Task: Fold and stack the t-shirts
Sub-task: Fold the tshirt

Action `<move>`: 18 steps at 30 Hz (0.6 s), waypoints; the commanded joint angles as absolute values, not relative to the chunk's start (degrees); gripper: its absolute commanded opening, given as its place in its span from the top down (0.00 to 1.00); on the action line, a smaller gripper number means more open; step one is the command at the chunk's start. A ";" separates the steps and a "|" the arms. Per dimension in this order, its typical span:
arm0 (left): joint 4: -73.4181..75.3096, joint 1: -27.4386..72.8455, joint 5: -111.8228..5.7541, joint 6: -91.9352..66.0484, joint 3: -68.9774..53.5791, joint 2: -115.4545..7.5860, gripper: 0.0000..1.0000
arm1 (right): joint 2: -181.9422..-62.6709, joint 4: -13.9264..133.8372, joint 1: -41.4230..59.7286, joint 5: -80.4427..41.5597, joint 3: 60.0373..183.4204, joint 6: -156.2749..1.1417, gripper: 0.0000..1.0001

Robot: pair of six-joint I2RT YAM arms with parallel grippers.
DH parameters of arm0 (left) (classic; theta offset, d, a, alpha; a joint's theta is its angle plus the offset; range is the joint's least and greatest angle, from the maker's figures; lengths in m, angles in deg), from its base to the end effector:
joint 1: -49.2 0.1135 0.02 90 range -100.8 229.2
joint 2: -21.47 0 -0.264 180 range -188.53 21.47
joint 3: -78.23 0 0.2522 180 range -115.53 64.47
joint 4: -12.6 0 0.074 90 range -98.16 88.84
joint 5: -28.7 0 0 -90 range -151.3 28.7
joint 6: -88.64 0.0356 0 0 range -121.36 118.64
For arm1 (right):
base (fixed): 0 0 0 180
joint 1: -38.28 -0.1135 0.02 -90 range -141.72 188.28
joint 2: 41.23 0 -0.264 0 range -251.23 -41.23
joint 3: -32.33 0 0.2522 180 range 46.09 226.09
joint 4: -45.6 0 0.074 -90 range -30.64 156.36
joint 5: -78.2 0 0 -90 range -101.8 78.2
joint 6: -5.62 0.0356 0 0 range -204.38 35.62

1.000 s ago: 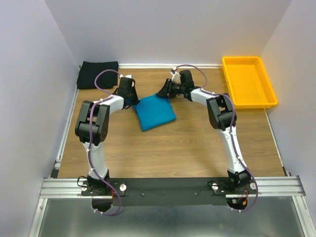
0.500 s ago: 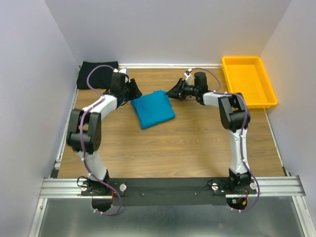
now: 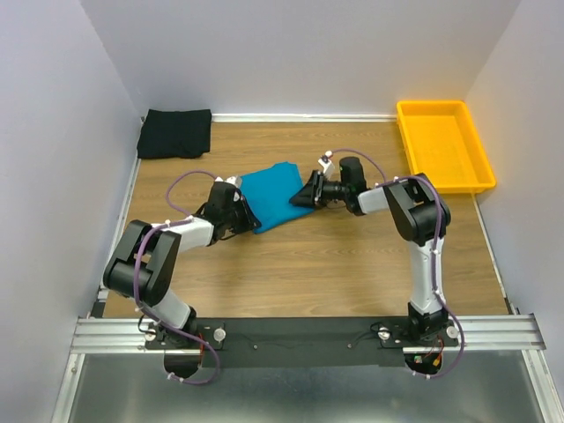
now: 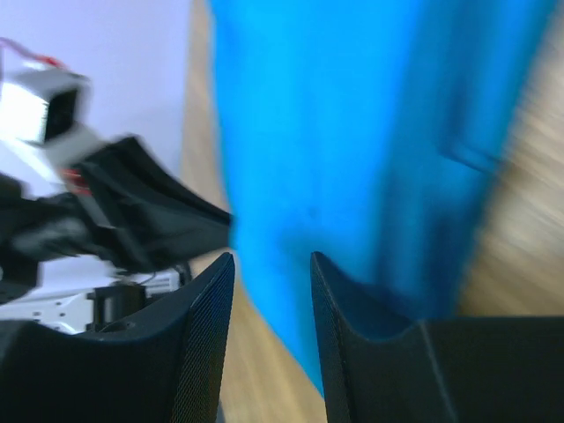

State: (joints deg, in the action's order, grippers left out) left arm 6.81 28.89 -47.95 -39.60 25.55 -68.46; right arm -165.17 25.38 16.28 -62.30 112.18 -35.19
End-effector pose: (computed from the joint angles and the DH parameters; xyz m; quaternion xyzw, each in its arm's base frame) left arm 0.2783 -0.1118 0.1507 -0.0962 0.9071 -0.2865 0.2931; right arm 0.3948 0.1891 0.1179 -0.0480 0.7914 0.5779 0.1932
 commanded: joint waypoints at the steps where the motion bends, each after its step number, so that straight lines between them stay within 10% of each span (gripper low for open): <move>1: 9.21 29.08 -48.11 -42.14 28.86 -70.28 0.85 | -170.41 21.05 17.18 -61.55 107.64 -36.48 0.53; 10: 3.51 29.16 -51.18 -42.59 30.55 -61.34 0.84 | -165.43 19.63 19.30 -61.99 102.26 -37.45 0.53; 18: -9.15 29.25 -66.54 -39.08 24.13 -44.99 0.34 | -156.28 19.37 12.10 -61.63 107.17 -33.06 0.52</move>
State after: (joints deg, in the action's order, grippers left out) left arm -2.94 29.17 -55.82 -41.70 27.39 -50.23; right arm -160.03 19.46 16.56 -62.48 104.14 -34.34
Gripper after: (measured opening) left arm 0.596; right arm 0.474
